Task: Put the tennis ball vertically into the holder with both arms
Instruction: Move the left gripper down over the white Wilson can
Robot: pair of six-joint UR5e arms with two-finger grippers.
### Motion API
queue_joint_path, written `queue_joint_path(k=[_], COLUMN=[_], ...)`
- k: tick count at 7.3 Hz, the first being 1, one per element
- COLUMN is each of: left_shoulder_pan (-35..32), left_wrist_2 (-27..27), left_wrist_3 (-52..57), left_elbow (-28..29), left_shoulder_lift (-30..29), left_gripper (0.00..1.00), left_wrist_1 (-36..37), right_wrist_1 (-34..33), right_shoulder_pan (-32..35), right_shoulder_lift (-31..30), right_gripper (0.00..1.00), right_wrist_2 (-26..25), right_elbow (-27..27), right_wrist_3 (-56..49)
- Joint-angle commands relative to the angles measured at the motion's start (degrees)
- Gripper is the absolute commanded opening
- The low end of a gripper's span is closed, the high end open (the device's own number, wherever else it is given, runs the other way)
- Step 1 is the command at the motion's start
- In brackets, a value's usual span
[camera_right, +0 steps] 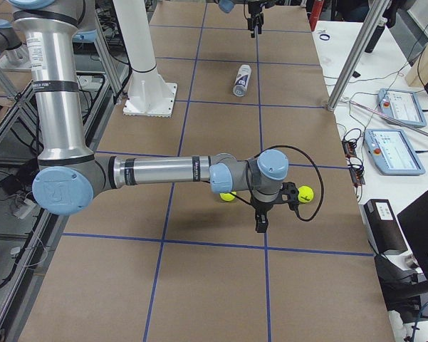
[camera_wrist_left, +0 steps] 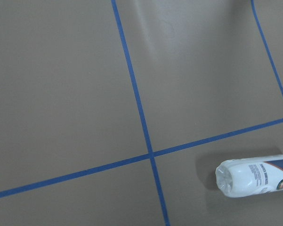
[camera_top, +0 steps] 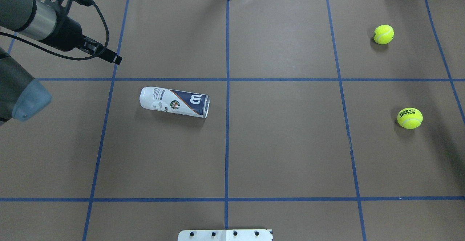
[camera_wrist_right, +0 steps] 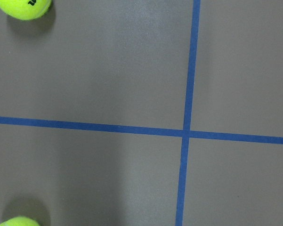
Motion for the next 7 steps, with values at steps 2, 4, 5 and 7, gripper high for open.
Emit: queue_joint_path(k=[2, 4, 5, 7], left_shoulder_pan=[8.54, 10.31, 10.93, 15.32], left_wrist_2=[6.17, 6.71, 9.76, 17.5], left_wrist_3=[14.97, 16.65, 16.74, 16.83], left_elbow=[1.35, 3.98, 4.25, 4.43], left_shoulder_lift=[-5.7, -7.9, -9.74, -12.39], left_gripper=[0.9, 0.98, 0.99, 0.99], left_wrist_1=[-1.16, -1.06, -1.15, -1.07], right_wrist_1=[-0.05, -0.05, -0.05, 0.04], right_shoulder_pan=[0.0, 0.0, 0.0, 0.0], right_shoulder_lift=[-0.12, -0.29, -0.3, -0.3], right_gripper=[0.99, 0.99, 0.99, 0.99], right_wrist_2=[0.03, 1.08, 2.04, 2.05], right_elbow=[-0.13, -0.13, -0.13, -0.22], right_wrist_3=[0.03, 0.03, 0.03, 0.03])
